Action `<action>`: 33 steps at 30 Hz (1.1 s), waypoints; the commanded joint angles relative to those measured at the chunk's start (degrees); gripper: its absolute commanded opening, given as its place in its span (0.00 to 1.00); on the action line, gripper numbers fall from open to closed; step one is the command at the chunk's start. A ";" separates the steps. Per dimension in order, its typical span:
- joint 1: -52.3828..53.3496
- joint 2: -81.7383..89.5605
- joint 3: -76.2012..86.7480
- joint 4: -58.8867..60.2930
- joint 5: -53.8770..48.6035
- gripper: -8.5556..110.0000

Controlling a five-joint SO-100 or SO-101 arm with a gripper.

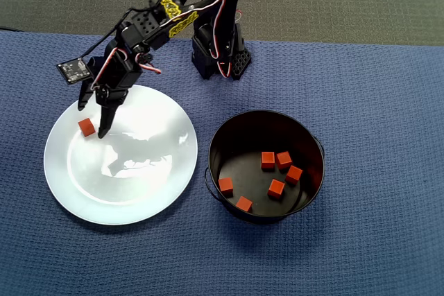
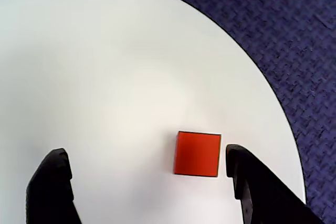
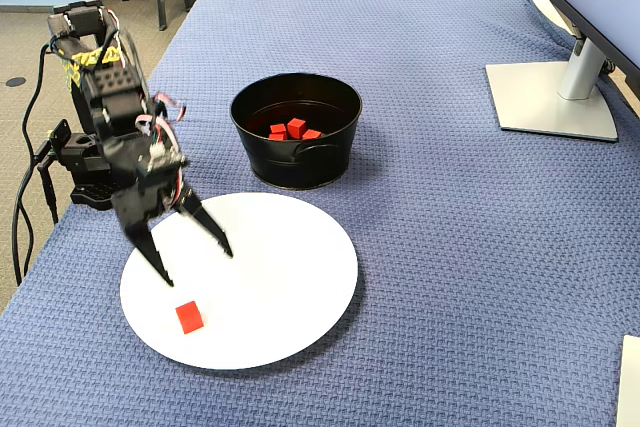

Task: Pick up the red cubes from the white plate and place them in the black recipient

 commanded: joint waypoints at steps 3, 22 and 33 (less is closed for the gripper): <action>3.25 -3.16 -0.18 -4.92 -1.49 0.34; 3.08 -15.29 -2.99 -11.87 3.34 0.33; -0.18 -14.94 1.41 -14.59 3.60 0.26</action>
